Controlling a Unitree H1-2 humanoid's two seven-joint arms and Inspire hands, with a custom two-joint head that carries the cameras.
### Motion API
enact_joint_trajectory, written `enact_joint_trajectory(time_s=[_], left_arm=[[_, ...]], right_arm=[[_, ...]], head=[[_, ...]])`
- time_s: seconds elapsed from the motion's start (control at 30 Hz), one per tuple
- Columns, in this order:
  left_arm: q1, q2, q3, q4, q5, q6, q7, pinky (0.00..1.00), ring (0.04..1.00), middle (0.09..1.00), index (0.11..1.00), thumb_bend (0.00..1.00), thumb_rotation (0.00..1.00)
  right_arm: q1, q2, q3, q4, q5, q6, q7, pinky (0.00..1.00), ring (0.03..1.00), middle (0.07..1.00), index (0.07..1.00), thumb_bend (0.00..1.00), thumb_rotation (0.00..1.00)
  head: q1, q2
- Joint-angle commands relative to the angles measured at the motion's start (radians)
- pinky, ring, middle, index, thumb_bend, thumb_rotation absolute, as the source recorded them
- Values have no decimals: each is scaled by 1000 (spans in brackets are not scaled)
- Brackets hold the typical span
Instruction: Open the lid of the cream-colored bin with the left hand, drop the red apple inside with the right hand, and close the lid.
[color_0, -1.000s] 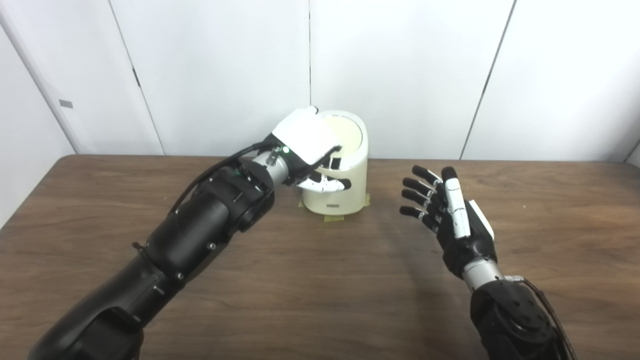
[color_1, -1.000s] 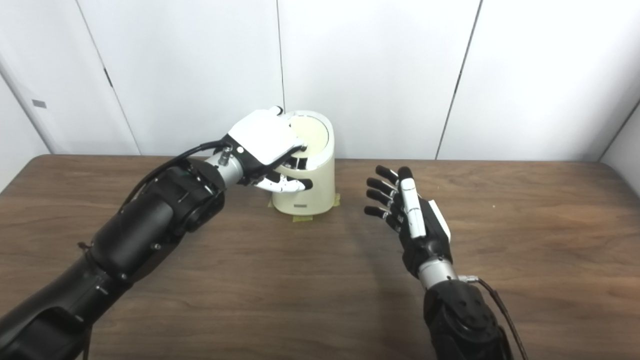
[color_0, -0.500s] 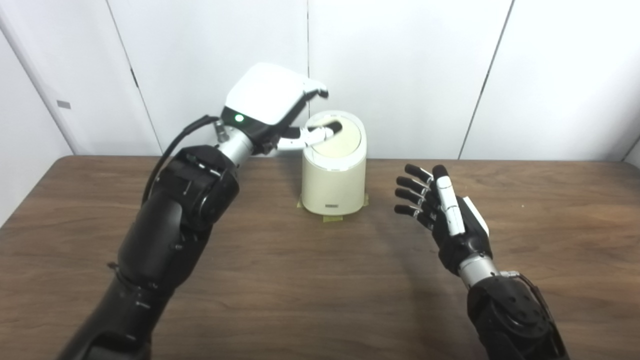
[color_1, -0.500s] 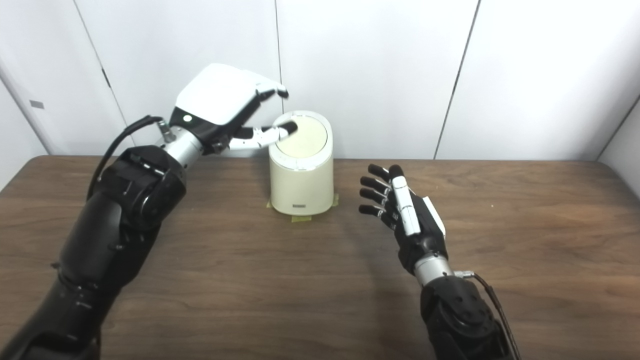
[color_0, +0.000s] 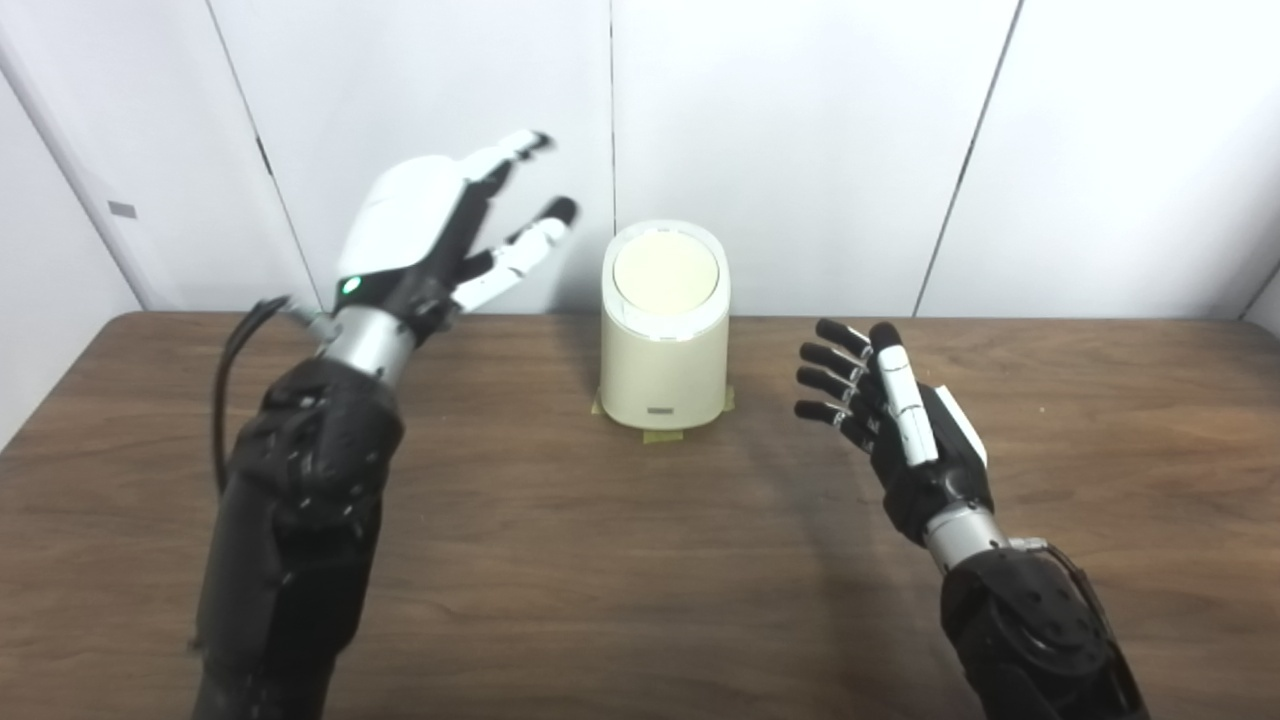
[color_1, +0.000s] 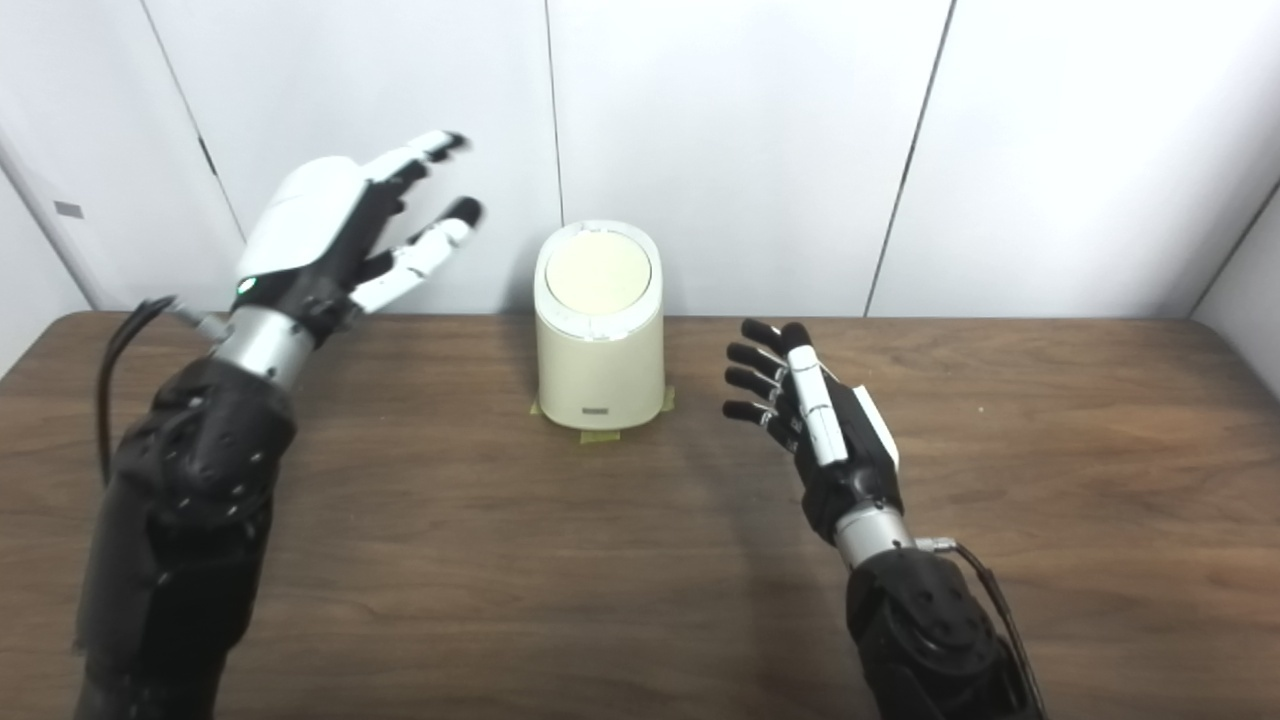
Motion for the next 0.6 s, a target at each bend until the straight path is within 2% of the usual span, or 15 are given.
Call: enact_joint_trajectory(time_s=[0.0,0.13,0.27,0.33,0.47,0.57], left_arm=[[-5,-10,30,-41,-96,33,22,803,877,899,953,322,995],[65,-9,64,-55,-205,24,53,778,842,884,936,370,1000],[141,-9,78,-53,-295,-5,94,758,823,876,924,387,1000],[171,-18,85,-59,-341,12,109,776,833,883,928,387,1000],[238,-71,113,-92,-434,82,151,812,853,896,933,427,1000],[277,-96,116,-89,-481,81,183,846,875,912,954,391,1000]], right_arm=[[-23,2,-16,-49,-31,-7,17,721,826,831,829,505,923],[-9,7,-25,-63,-82,-27,44,750,857,863,845,507,971],[17,18,-28,-55,-154,-78,61,753,852,851,823,521,945],[29,21,-34,-50,-169,-90,77,779,864,857,826,546,942],[61,19,-43,-52,-186,-102,122,827,900,889,869,555,967],[76,20,-53,-51,-179,-108,158,859,925,919,906,546,971]], head=[[-1,0],[-3,-1],[-5,0],[-4,1],[-2,5],[-7,9]])
